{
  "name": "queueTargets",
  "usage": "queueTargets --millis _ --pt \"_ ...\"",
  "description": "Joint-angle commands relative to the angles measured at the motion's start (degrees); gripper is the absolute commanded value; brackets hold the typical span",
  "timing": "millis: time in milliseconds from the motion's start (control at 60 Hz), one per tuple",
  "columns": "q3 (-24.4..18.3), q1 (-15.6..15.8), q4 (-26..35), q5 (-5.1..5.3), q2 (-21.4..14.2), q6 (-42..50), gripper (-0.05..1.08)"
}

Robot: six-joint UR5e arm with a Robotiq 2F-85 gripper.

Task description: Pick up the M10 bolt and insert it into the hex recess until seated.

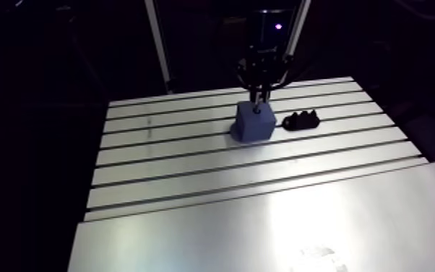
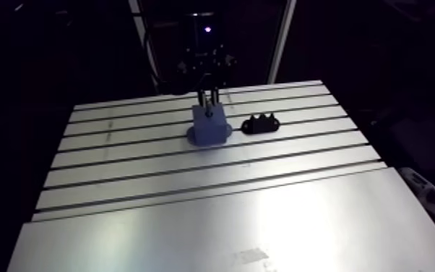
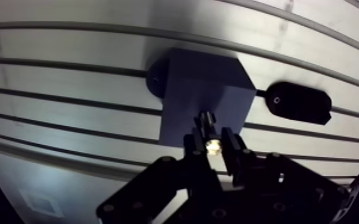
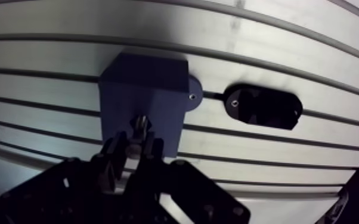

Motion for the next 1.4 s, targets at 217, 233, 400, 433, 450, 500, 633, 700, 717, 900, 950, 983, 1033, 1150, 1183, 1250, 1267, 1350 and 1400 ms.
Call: queueTargets --millis 217,233,400,433,450,500,633,700,717,900,950,983,1033,1150,1183,1250,1267,1350,1400 --pt "-0.16 -0.01 0.42 -0.07 0.00 0.09 1.08" --pt "-0.16 -0.01 0.42 -0.07 0.00 0.09 1.08" --pt "-0.41 0.08 1.19 -0.06 -0.08 0.09 1.08" --pt "-0.50 0.08 1.37 -0.07 -0.09 0.31 1.08" --pt "-0.50 0.08 1.37 -0.07 -0.09 0.31 1.08" --pt "-0.51 0.16 1.49 -0.07 -0.09 0.44 1.08" --pt "-0.60 0.17 1.49 -0.07 -0.09 0.44 1.08" --pt "-0.69 0.17 1.58 -0.07 -0.09 0.44 1.08" --pt "-0.69 0.17 1.50 -0.15 -0.09 0.44 1.08" --pt "-0.52 0.10 1.40 -0.24 -0.09 0.44 1.08" --pt "-0.43 0.08 1.40 -0.25 -0.02 0.44 1.08" --pt "-0.43 0.01 1.33 -0.25 -0.01 0.44 1.08" --pt "-0.34 -0.01 1.23 -0.32 -0.01 0.36 1.08" --pt "-0.34 -0.01 1.15 -0.25 -0.01 0.44 1.08" --pt "-0.26 -0.01 1.07 -0.10 -0.01 0.44 1.08" --pt "-0.25 0.08 0.98 -0.07 -0.01 0.43 1.08" --pt "-0.25 0.08 0.98 -0.07 -0.01 0.43 1.08" --pt "-0.18 0.08 0.89 0.01 0.08 0.44 1.08" --pt "-0.24 0.08 0.88 0.01 0.08 0.44 1.08"
